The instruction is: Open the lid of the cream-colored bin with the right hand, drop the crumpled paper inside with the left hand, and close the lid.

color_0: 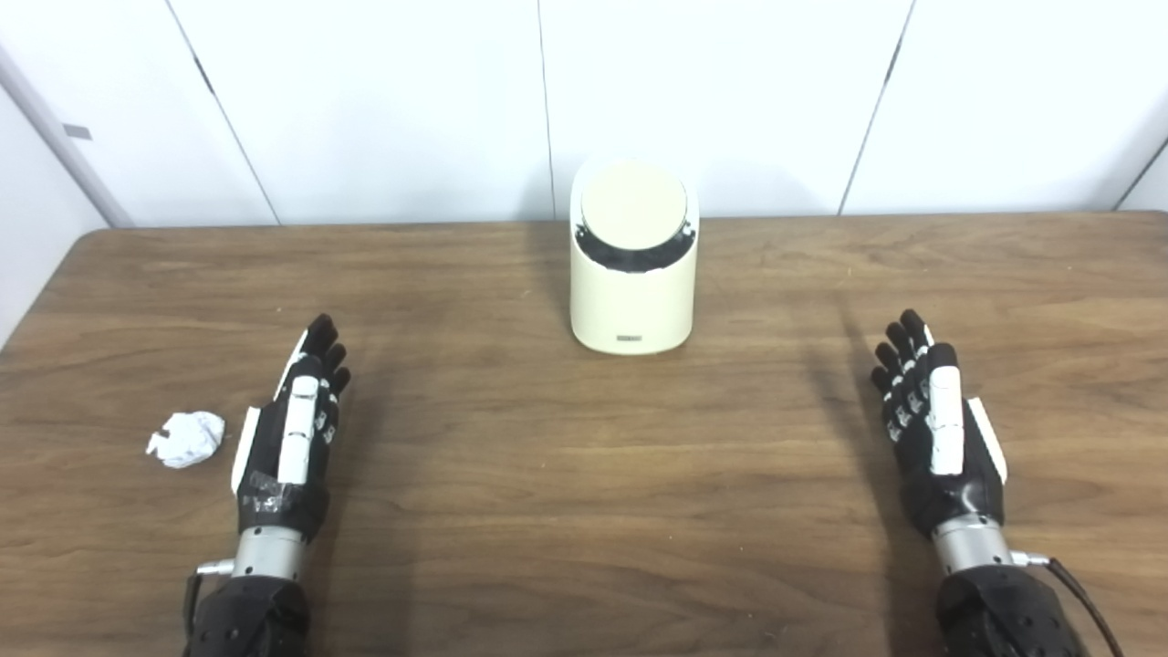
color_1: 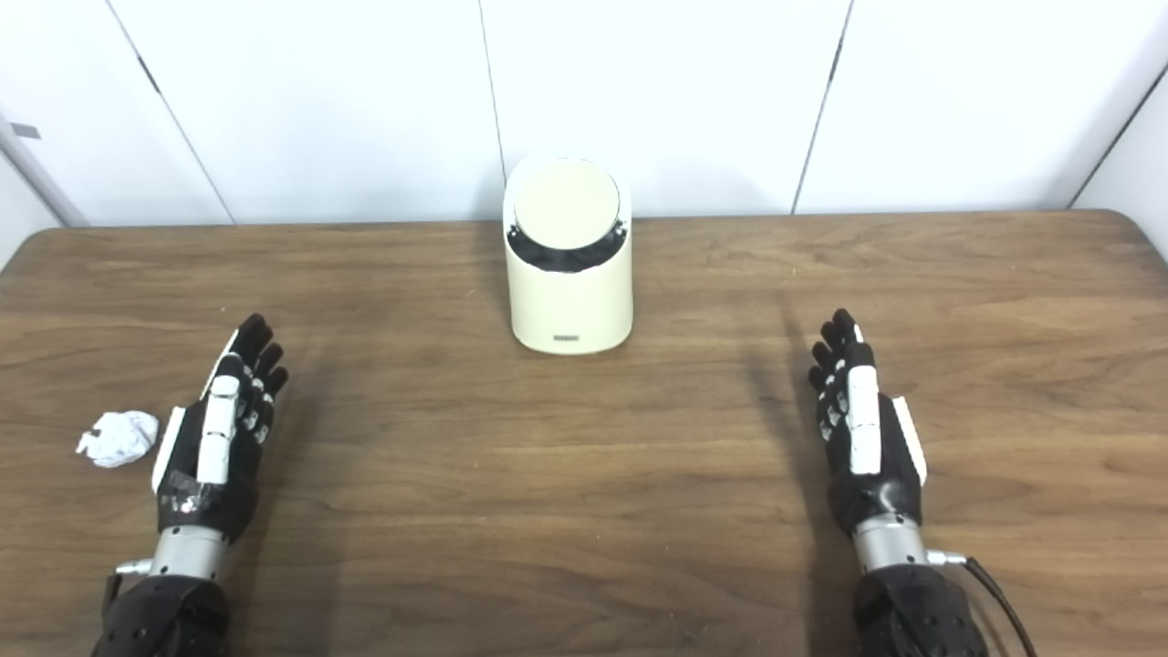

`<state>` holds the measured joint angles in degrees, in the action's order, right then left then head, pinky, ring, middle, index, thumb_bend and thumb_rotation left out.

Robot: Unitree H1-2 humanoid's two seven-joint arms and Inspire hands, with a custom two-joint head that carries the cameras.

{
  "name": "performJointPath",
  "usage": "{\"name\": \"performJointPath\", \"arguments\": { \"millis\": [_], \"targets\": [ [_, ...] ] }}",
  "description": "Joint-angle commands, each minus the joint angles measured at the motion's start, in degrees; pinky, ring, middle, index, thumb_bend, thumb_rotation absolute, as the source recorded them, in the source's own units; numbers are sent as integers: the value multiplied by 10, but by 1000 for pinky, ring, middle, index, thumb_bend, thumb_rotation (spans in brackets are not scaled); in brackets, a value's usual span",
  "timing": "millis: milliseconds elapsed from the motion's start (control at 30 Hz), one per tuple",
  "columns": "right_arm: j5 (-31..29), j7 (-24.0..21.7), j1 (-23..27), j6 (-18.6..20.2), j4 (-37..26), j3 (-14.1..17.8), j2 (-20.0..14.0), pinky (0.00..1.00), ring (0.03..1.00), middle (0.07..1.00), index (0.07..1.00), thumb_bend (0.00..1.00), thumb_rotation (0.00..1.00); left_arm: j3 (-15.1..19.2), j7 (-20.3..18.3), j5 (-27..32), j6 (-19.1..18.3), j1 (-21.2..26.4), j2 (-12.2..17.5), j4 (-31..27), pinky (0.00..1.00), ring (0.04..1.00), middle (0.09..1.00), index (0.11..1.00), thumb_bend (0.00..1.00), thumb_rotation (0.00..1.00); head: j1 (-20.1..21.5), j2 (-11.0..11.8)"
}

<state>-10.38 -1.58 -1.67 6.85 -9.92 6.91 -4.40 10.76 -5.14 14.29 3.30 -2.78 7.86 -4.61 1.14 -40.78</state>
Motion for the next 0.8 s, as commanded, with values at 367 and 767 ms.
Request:
{"name": "performJointPath", "arguments": {
  "millis": [367, 767],
  "targets": [
    [-5, 1, 6, 3, -14, 1, 2, 1000, 980, 985, 1000, 467, 1000, -2, -5, 5, 17, -4, -4, 16, 1000, 1000, 999, 982, 487, 830, -1, 2],
    [-7, 0, 6, -5, -9, 1, 3, 1000, 978, 982, 997, 463, 1000, -2, -3, 0, 15, -5, -3, 16, 1000, 994, 992, 976, 488, 834, 3, 7]
  ]
}}
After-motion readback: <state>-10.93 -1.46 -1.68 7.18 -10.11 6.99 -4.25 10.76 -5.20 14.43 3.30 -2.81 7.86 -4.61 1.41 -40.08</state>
